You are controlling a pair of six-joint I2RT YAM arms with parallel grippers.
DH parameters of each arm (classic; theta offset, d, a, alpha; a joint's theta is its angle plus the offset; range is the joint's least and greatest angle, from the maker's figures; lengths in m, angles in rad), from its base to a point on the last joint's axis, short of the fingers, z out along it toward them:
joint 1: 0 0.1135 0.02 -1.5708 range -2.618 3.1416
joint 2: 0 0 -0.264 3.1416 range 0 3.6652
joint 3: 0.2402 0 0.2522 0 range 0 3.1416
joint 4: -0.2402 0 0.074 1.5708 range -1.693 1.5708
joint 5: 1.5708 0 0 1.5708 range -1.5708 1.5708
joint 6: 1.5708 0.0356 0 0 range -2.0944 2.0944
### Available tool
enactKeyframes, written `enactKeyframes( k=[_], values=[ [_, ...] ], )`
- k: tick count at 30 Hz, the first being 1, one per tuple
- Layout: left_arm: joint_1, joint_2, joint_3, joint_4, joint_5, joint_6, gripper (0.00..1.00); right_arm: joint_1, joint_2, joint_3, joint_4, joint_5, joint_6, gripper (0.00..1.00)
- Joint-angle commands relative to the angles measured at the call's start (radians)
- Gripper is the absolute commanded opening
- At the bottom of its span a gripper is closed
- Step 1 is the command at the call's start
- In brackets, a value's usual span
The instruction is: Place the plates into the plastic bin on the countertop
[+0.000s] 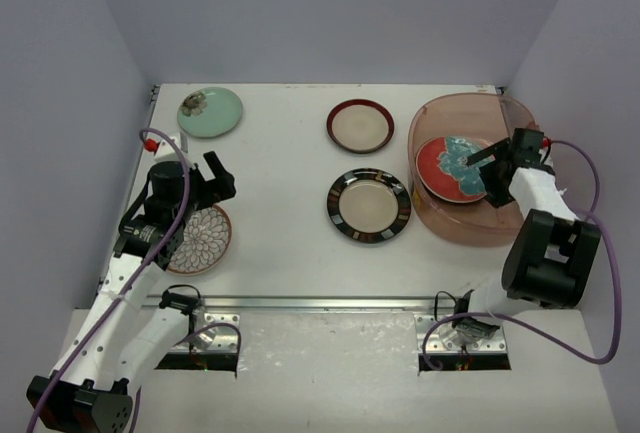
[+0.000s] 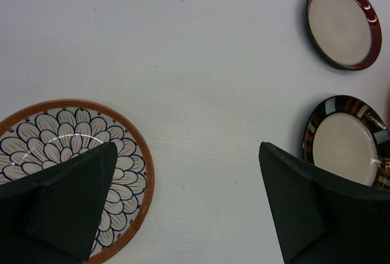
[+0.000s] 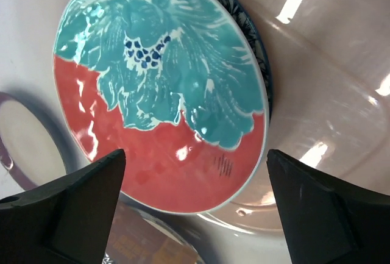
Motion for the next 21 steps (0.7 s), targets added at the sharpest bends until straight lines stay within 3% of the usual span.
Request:
enactKeyframes(
  k=[1,6,9,12,17,21],
  values=[
    [-0.008,0.022,0.010,0.032,0.009,0.001,1.00,-0.002,-0.083,0.139,-0.200,0.132,-0.005,0.99],
    [-0.008,0.031,0.018,0.029,0.010,0.000,1.00,-0.001,-0.149,0.167,-0.221,0.089,-0.026,0.99],
    [-0.008,0.050,0.032,0.024,0.020,-0.006,1.00,0.029,-0.264,0.107,-0.064,-0.097,-0.057,0.99],
    [-0.008,0.104,0.060,0.017,0.070,-0.023,1.00,0.125,-0.348,0.171,-0.036,-0.060,-0.109,0.99],
    [-0.011,0.268,0.109,0.102,0.377,-0.099,1.00,0.334,-0.329,0.397,-0.188,-0.035,-0.281,0.99],
    [-0.075,0.421,0.120,0.279,0.510,-0.182,1.00,0.422,-0.294,0.513,-0.304,-0.220,-0.387,0.99]
  ],
)
